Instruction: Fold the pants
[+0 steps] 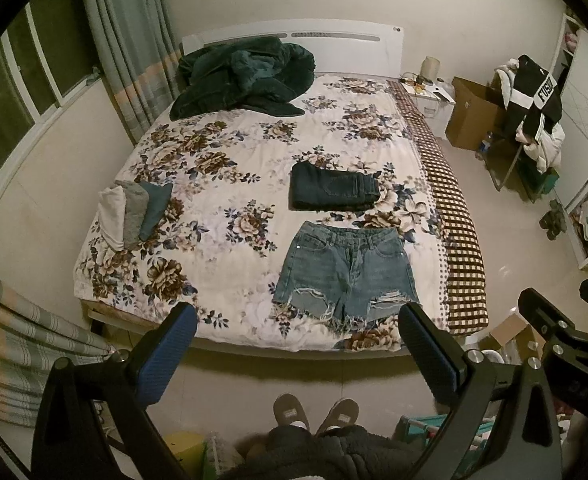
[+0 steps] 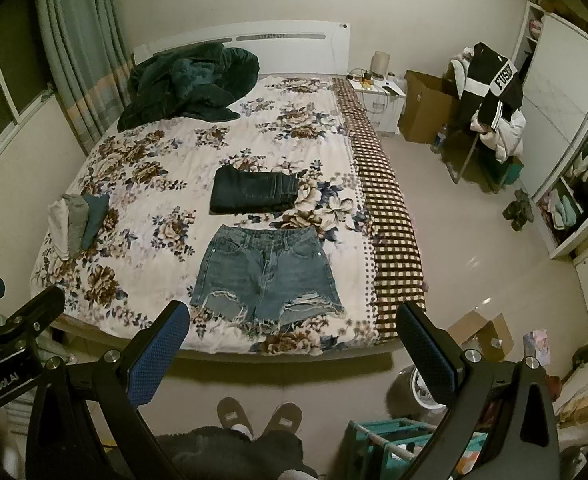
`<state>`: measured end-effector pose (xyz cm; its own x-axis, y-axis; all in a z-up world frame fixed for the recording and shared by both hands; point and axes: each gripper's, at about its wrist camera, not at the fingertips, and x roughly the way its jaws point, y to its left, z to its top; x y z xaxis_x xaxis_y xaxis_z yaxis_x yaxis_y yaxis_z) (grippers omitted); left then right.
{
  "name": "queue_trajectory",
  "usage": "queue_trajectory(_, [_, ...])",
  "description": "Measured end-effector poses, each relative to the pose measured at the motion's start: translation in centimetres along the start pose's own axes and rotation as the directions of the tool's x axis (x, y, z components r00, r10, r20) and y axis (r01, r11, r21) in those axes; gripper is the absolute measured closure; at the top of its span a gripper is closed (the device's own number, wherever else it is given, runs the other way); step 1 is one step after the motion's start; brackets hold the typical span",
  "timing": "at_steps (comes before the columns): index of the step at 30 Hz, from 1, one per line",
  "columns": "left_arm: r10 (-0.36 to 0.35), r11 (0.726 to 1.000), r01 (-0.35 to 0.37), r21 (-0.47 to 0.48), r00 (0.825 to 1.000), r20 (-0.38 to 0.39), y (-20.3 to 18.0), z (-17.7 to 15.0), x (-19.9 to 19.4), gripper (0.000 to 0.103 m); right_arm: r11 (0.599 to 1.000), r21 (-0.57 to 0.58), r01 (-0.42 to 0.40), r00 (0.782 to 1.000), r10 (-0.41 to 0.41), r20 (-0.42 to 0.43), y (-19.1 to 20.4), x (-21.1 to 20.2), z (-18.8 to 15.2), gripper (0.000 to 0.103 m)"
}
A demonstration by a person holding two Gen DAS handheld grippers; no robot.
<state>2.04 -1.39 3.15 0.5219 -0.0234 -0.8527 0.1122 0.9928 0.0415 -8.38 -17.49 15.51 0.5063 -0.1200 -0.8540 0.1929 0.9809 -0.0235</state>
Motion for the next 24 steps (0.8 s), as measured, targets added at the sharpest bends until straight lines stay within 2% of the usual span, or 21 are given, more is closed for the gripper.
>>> queue_trajectory(4, [-0.005,1.0,0.005,-0.001,1.0,0.0,-0.4,0.7,-0.2,0.0,1.0,0.02,-0.005,1.0,0.005,-0.014,0.8,0.5,0.6,0.0])
queue_trajectory(8, [0.01,1.0,-0.01,0.009,1.0,0.018,-0.2,0.9,1.5,0.0,0.999,0.048,-0.012,1.0,0.014,-0.028,0.0,4.0,0.2,0.0])
queue_trajectory(13, [0.05,0.998,-0.051,0.032,0.998,0.033,0.3,2.3,7.0,0.0,0.995,0.1,0.002,0.998,0.003,-0.057,-0.7,8.8,1.7,0.0])
queue_trajectory(19, [0.045,0.998,-0.044,0.044,0.998,-0.031,0.3,4.4,14.1,0.0,0.991,0.136,-0.012,0.993,0.027,-0.114,-2.3,16.6,3.6,0.0])
queue_trajectory(24, [0.082,0.996,-0.078,0.054,0.993,-0.089,-1.9,6.3,20.0,0.0,0.988,0.148,-0.034,0.983,0.06,-0.175,-5.0,25.3,5.8,0.0])
